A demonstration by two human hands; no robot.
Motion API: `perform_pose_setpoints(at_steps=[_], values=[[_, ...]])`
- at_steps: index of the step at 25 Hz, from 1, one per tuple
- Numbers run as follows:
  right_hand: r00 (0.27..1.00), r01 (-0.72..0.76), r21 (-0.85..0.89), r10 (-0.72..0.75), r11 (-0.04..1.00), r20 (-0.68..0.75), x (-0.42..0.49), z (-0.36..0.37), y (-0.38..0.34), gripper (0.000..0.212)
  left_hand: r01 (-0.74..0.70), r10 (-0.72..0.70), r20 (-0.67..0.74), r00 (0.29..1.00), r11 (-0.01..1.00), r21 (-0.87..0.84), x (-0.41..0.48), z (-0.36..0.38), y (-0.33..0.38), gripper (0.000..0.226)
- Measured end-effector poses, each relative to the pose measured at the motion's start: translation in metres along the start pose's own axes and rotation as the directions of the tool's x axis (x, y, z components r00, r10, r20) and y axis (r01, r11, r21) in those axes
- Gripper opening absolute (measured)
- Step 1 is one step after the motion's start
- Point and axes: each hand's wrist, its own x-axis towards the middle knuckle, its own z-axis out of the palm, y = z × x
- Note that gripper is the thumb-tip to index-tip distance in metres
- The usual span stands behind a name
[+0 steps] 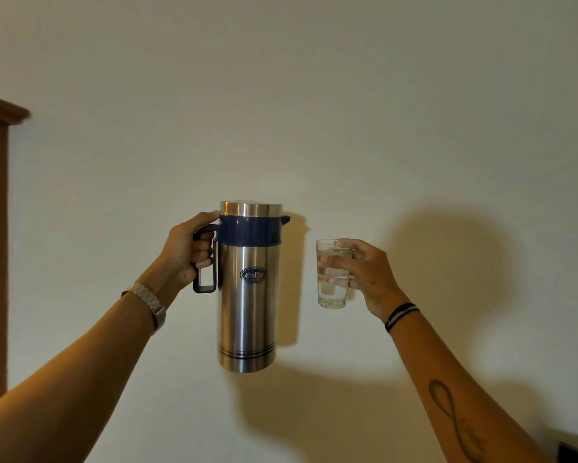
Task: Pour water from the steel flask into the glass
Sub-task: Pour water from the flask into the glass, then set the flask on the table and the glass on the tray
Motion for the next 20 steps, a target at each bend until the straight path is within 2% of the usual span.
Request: perform_pose_setpoints(at_steps=[2,6,14,20], values=[[1.000,0.005,-0.007,-0.005,1.000,-0.006,0.004,-0.006,-0.003,0.056,-0.021,0.020,-0.034,0.999,0.999,-0.024,-0.002,0.003,-0.004,0.043],[0.999,0.000,-0.010,-0.001,1.000,-0.034,0.007,-0.014,-0.004,0.058,-0.002,0.000,-0.050,0.999,0.999,-0.042,-0.003,0.004,-0.016,0.043],[0.999,-0.021,-0.035,0.019,0.999,-0.043,0.002,-0.027,0.015,0.060,-0.011,0.012,-0.058,0.998,1.000,0.012,-0.008,0.006,-0.033,0.031],[0.998,-0.036,-0.054,0.033,0.998,-0.057,-0.014,-0.027,0.052,0.059,-0.007,0.009,-0.068,0.998,1.000,0.025,-0.030,-0.001,-0.063,0.047]])
